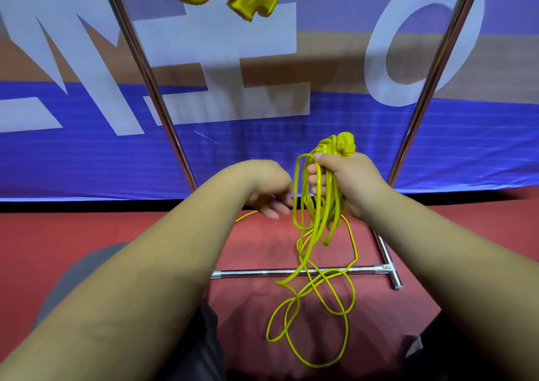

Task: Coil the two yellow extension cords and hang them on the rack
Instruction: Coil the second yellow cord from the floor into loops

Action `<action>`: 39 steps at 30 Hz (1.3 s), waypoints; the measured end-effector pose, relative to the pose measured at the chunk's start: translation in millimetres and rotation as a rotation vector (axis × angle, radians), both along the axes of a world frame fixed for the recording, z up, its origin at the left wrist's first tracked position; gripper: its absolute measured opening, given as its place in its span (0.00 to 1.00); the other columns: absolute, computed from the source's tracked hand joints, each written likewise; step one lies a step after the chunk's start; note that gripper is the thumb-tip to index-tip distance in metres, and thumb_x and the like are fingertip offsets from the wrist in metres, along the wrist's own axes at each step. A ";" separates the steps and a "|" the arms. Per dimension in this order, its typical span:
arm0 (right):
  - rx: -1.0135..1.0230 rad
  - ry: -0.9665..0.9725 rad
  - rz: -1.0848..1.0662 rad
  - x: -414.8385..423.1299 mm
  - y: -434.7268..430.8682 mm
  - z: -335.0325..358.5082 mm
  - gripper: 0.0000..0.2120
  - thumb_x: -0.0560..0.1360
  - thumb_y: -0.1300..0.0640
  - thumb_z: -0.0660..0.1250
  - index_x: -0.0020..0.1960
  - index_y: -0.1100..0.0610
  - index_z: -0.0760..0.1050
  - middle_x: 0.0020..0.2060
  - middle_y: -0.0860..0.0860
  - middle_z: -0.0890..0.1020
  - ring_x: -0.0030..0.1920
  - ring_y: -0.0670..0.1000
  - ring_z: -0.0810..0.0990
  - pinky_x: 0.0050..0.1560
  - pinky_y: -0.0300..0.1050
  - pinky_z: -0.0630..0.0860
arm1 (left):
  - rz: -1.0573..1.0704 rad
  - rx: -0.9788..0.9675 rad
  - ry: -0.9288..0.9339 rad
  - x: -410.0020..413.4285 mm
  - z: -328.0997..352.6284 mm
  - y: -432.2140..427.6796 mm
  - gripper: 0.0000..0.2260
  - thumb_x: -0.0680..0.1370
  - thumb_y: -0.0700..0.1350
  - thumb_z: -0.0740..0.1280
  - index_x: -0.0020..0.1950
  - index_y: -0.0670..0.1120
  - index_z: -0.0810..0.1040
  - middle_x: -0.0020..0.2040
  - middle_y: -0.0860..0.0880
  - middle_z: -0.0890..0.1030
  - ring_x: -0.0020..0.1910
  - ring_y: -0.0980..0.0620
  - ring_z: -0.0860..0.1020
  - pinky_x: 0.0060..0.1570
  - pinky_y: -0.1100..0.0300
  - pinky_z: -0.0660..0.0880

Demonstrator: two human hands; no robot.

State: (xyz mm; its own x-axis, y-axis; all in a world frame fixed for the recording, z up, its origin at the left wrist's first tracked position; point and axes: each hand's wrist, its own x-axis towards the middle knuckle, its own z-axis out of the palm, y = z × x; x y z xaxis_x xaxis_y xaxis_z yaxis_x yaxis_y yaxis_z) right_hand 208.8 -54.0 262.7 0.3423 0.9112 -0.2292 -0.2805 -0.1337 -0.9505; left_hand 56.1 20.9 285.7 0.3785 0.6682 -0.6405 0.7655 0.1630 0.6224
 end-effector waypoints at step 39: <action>-0.031 0.237 -0.043 29.1 10.7 1.4 0.08 0.79 0.52 0.75 0.53 0.56 0.83 0.40 0.51 0.89 0.41 0.50 0.89 0.40 0.47 0.85 | -0.435 0.550 -0.177 11.8 -28.3 -33.1 0.06 0.78 0.49 0.75 0.46 0.47 0.81 0.41 0.46 0.86 0.37 0.47 0.86 0.35 0.44 0.84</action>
